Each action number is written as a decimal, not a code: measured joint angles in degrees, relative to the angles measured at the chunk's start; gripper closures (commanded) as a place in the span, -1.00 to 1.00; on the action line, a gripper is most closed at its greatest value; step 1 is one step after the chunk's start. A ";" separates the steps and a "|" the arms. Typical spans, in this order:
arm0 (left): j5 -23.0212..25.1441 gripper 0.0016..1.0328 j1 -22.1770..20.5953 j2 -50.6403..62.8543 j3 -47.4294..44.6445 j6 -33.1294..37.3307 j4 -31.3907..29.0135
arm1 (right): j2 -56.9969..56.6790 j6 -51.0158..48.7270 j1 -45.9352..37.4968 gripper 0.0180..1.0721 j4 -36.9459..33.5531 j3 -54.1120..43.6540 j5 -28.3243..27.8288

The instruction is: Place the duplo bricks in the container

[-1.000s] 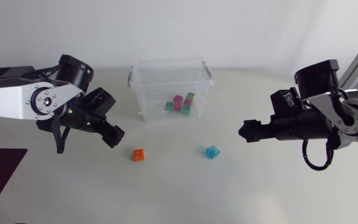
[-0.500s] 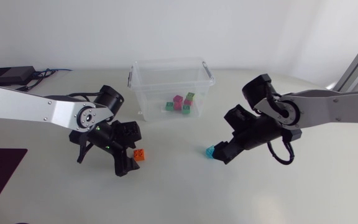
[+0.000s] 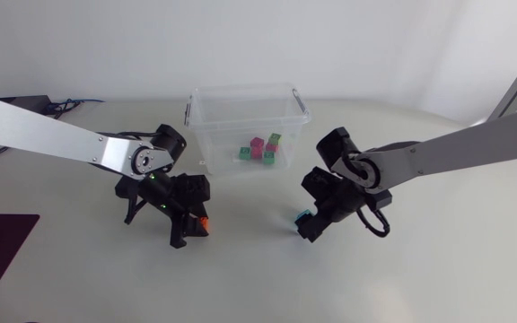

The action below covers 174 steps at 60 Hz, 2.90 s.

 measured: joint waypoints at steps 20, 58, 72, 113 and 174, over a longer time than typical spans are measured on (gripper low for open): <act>0.61 0.44 2.97 -7.04 9.16 3.32 -18.43 | -1.40 -0.85 1.03 0.51 2.08 -0.20 2.38; 1.64 0.42 -0.35 -1.36 10.16 1.44 -15.47 | -20.20 -0.81 1.18 0.51 -8.79 2.91 2.45; 0.09 -0.66 -0.46 4.37 9.60 0.28 -12.70 | -26.67 -0.81 2.12 0.51 -15.17 4.66 2.45; 0.00 0.48 -0.04 4.61 6.71 1.57 -9.73 | -18.82 2.32 3.78 0.51 -18.43 30.49 3.63; 5.64 -0.12 7.02 -5.44 31.15 -25.53 11.08 | 15.87 6.58 0.33 -0.93 -1.95 52.02 6.82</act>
